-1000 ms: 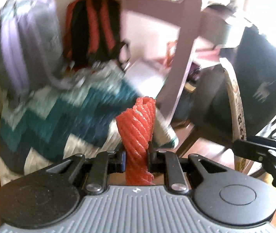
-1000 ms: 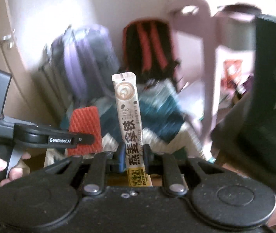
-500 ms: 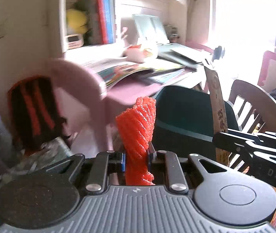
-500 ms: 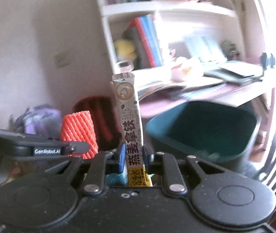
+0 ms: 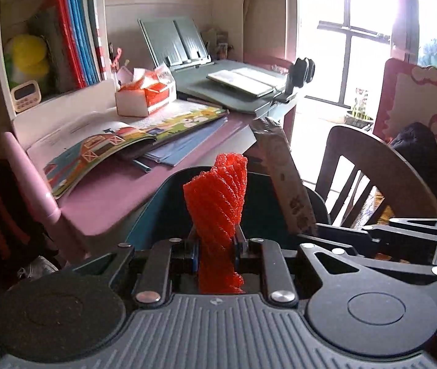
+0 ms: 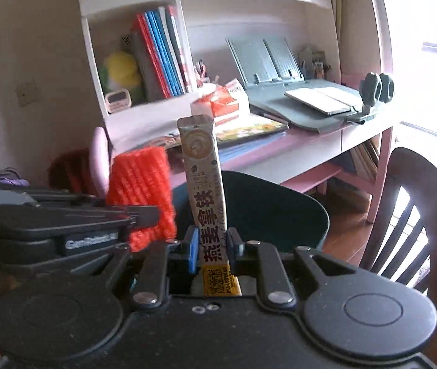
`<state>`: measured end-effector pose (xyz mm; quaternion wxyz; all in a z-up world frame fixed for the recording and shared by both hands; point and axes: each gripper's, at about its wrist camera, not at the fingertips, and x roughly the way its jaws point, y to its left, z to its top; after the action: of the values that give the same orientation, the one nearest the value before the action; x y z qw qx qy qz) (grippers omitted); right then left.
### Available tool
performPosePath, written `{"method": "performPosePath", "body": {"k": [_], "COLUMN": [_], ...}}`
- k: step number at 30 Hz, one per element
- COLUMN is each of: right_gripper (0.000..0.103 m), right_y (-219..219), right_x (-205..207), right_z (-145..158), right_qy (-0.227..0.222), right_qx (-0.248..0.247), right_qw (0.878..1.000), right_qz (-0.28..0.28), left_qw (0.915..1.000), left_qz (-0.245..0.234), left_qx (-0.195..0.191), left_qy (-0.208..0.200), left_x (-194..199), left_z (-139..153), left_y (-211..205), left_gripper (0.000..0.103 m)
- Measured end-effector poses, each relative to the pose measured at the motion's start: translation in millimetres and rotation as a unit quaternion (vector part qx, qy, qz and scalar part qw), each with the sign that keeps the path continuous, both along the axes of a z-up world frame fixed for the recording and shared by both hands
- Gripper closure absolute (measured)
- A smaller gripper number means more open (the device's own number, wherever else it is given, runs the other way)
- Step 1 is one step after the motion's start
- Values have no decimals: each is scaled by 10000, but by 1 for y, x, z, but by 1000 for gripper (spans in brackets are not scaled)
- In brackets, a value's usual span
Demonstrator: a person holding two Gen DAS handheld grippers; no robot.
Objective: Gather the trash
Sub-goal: 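Carry the orange foam net and sachet over the teal bin with both tools, then open both tools to drop the foam net and sachet into the bin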
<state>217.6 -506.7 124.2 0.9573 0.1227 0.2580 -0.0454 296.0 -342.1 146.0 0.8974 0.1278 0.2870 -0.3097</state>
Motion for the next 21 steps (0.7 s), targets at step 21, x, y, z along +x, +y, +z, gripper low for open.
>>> {"method": "performPosePath", "body": {"k": [21], "right_gripper": [78], "right_y": [-12], "right_x": [29], "right_z": [-44], "right_qy": [936], "right_qx": [-149], "right_qw": [9954], "right_qz": [155], "left_qw": [9929], "left_qz": [-58], "left_qx": [846], "left_qy": [838], "left_x": [62], "left_z": [-71], "left_y": [-41], "left_gripper": [83]}}
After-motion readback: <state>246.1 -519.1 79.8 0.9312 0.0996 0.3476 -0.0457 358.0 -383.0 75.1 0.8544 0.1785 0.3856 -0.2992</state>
